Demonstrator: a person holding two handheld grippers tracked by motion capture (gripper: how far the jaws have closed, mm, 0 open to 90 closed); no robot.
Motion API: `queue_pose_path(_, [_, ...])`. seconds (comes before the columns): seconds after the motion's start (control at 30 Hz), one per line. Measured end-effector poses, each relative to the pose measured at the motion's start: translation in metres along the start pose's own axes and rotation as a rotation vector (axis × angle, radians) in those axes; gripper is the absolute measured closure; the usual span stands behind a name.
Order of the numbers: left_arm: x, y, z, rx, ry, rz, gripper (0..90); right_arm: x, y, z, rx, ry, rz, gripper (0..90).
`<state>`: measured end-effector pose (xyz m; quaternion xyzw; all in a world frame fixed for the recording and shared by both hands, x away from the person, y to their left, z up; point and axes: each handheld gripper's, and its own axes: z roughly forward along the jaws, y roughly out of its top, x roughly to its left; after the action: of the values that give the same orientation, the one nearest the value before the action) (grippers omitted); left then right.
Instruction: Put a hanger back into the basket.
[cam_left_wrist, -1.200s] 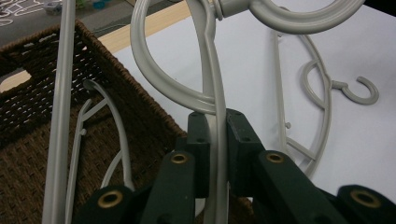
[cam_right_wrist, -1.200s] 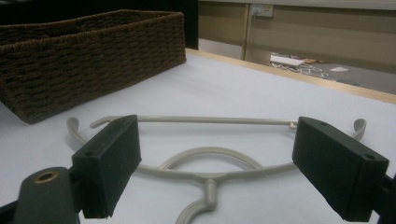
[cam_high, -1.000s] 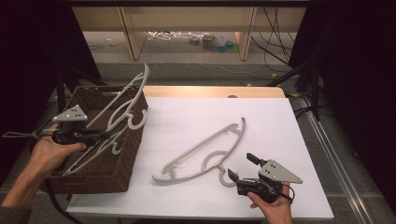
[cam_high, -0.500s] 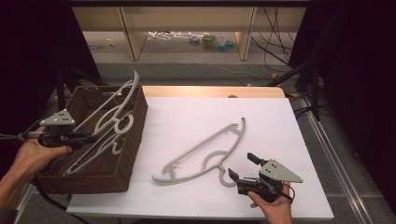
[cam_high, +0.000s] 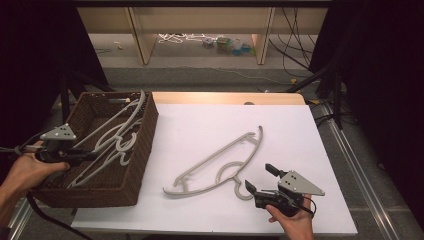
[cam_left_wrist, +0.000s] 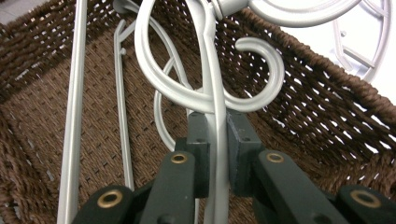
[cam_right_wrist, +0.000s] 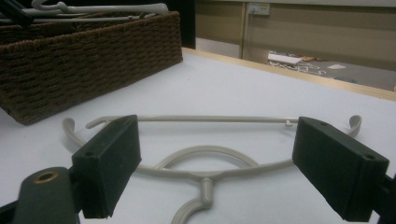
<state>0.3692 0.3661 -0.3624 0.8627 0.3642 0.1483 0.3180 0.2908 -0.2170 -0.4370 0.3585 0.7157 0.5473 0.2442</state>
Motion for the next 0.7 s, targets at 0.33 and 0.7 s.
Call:
queue_pose_path(0.33, [0.001, -0.001, 0.012, 0.108, -0.012, 0.027, 81.1, 0.000, 0.000, 0.000, 0.002, 0.001, 0.001, 16.2])
queue_pose_path(0.7, [0.005, -0.001, 0.023, 0.179, -0.007, 0.023, 81.1, 0.000, 0.000, 0.000, 0.000, -0.001, -0.001, 16.2])
